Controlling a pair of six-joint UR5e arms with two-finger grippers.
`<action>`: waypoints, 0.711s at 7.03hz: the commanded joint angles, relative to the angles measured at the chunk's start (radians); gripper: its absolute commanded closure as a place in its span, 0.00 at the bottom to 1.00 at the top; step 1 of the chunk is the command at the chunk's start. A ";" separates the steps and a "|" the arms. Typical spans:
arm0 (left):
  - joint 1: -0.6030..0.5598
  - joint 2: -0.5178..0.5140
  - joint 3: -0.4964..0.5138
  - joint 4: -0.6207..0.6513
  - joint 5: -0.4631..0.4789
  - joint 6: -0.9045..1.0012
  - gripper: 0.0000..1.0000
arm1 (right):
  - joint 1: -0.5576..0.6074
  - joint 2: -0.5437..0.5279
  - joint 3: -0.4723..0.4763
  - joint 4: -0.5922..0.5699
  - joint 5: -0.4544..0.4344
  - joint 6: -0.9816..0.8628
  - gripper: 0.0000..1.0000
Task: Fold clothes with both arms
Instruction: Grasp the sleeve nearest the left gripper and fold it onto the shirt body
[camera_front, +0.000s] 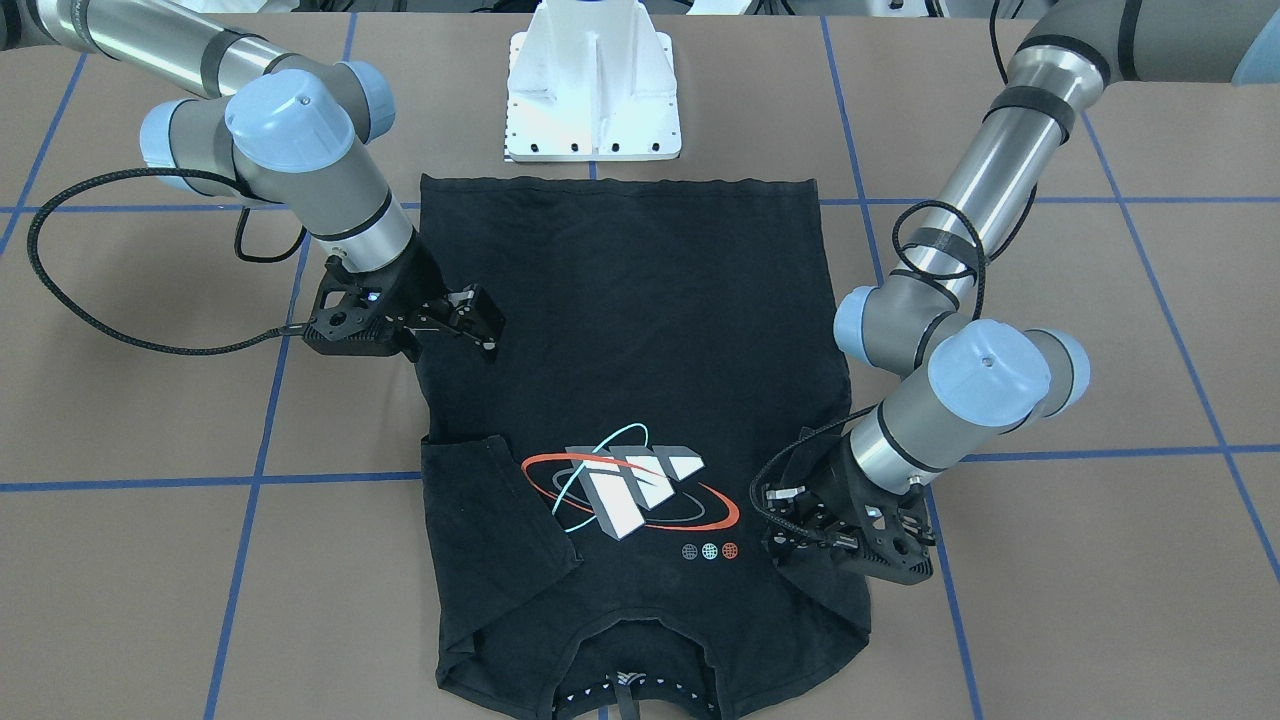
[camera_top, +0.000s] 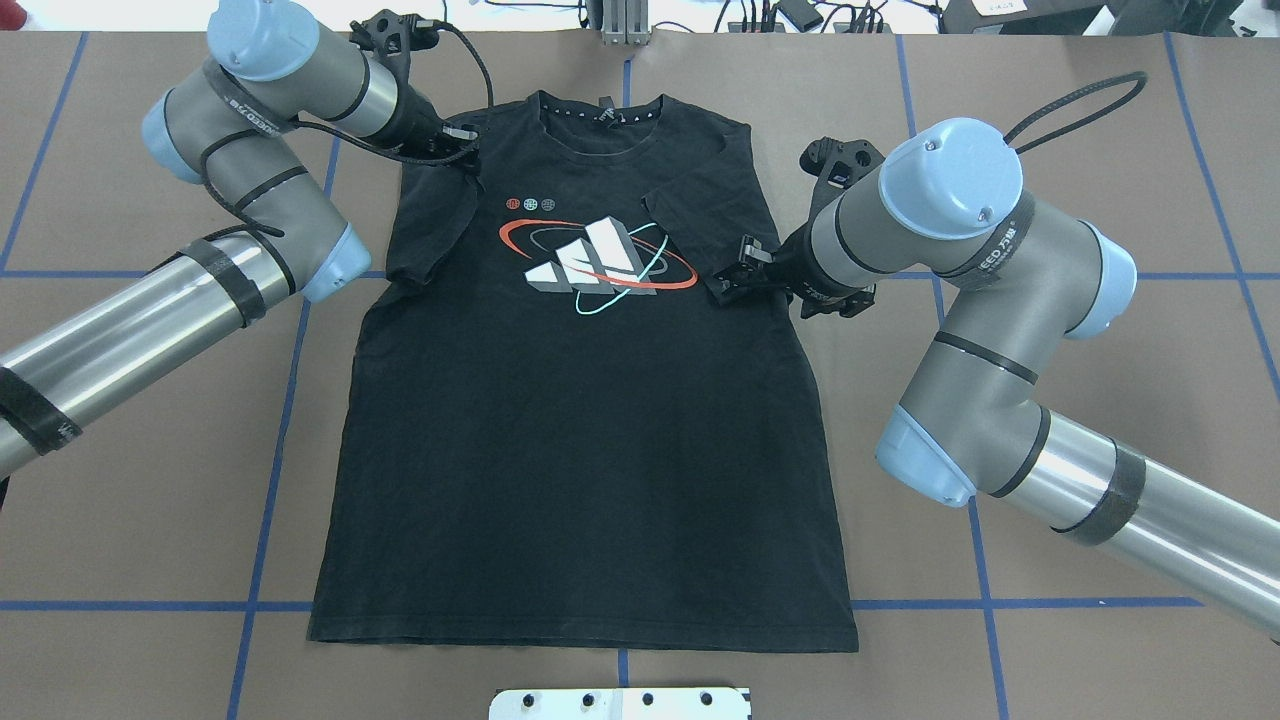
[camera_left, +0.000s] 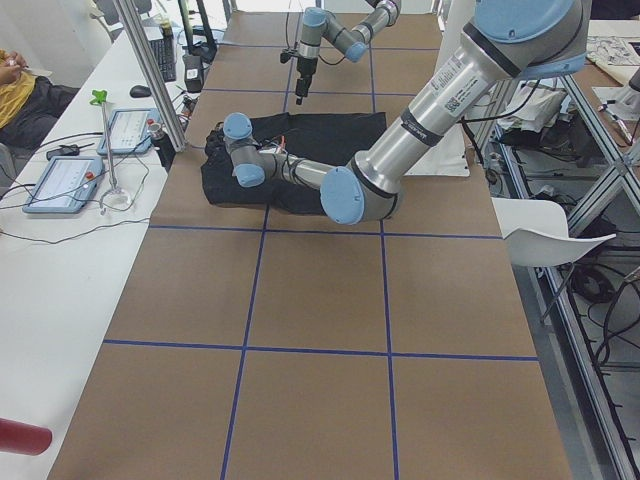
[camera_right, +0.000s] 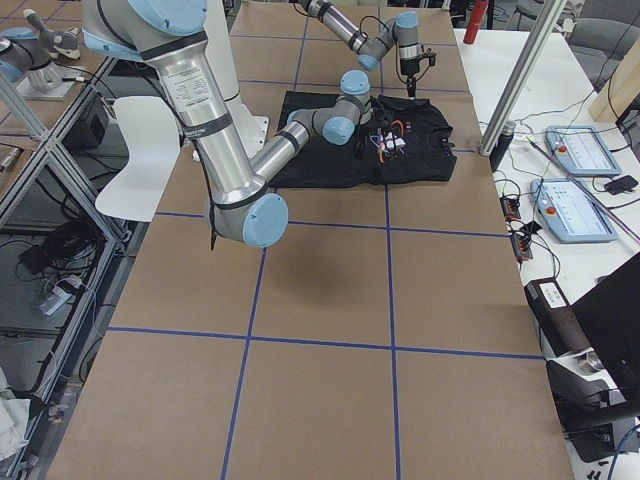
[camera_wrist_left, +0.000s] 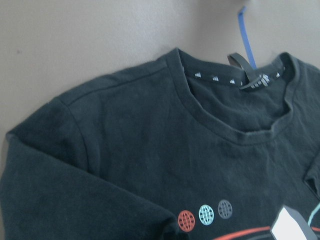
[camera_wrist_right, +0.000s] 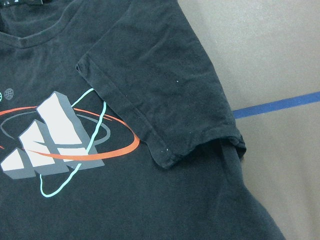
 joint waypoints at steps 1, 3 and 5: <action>0.001 -0.009 0.017 -0.011 0.006 -0.006 0.40 | 0.000 0.000 0.001 -0.002 0.000 0.000 0.00; 0.001 -0.003 -0.036 -0.008 -0.003 -0.050 0.01 | 0.000 -0.003 0.005 -0.003 -0.002 0.012 0.00; 0.004 0.119 -0.260 -0.001 -0.061 -0.163 0.01 | -0.052 -0.114 0.112 -0.011 -0.055 0.151 0.00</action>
